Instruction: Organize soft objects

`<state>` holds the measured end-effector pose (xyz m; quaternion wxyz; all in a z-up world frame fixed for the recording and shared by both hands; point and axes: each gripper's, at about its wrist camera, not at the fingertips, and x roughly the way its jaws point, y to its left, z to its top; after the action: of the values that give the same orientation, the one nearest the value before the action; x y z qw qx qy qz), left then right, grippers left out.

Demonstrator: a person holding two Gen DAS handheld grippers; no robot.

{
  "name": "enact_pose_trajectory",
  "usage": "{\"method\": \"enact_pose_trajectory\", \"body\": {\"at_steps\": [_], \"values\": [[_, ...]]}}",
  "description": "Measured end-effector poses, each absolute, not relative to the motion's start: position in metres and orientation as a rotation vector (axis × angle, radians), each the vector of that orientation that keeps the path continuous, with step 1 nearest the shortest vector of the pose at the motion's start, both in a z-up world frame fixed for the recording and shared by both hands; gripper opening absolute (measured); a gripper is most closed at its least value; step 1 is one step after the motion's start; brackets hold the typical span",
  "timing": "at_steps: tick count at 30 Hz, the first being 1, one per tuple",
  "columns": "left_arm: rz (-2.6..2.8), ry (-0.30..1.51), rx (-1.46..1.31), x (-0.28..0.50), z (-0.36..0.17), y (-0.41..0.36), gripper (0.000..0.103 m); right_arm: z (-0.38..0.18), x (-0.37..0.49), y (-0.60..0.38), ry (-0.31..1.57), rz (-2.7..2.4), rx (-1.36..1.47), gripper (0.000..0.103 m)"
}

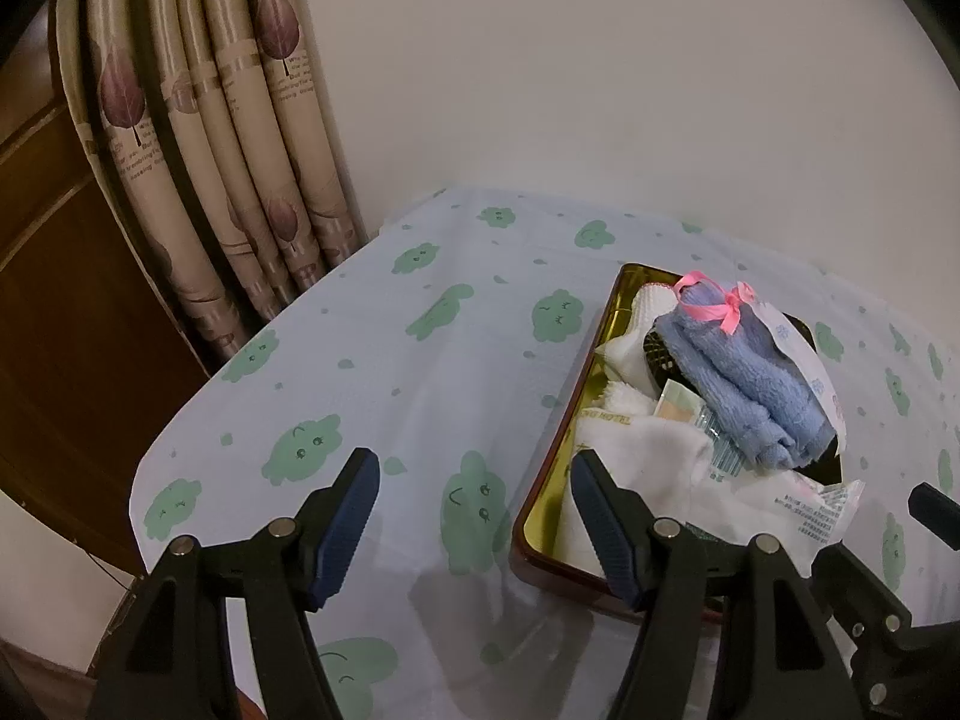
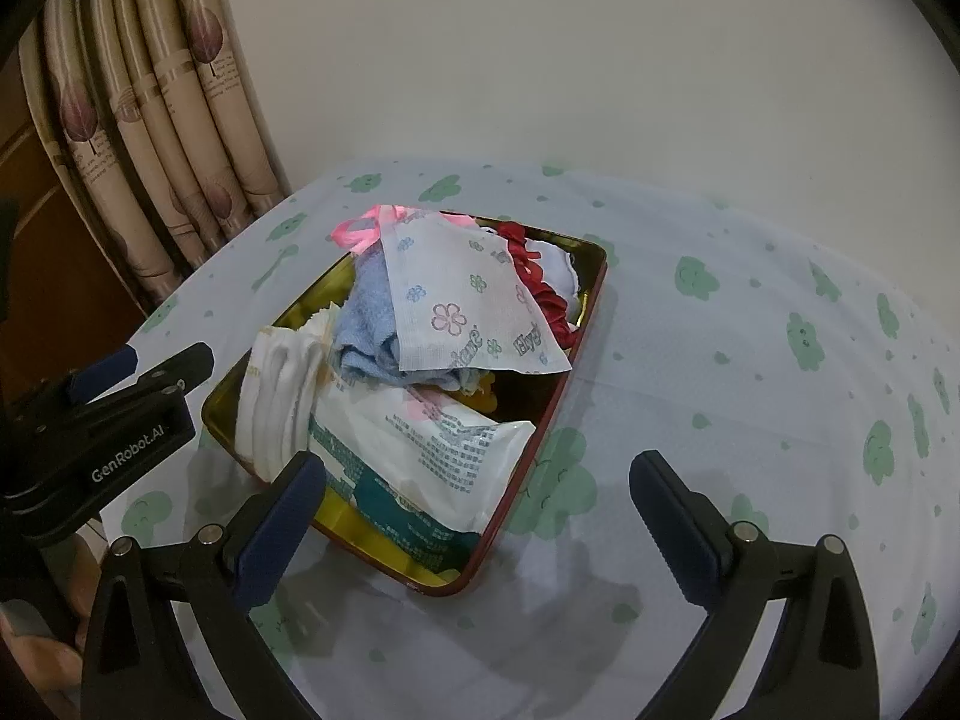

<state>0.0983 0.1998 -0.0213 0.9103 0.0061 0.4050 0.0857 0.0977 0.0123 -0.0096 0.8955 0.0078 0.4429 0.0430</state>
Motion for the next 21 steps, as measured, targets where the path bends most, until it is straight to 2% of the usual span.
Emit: {"method": "enact_pose_trajectory", "body": {"at_steps": [21], "values": [[0.171,0.837,0.018,0.0993,-0.0214,0.1975,0.068,-0.0118,0.0967,0.0145,0.926,0.091,0.004,0.101]]}}
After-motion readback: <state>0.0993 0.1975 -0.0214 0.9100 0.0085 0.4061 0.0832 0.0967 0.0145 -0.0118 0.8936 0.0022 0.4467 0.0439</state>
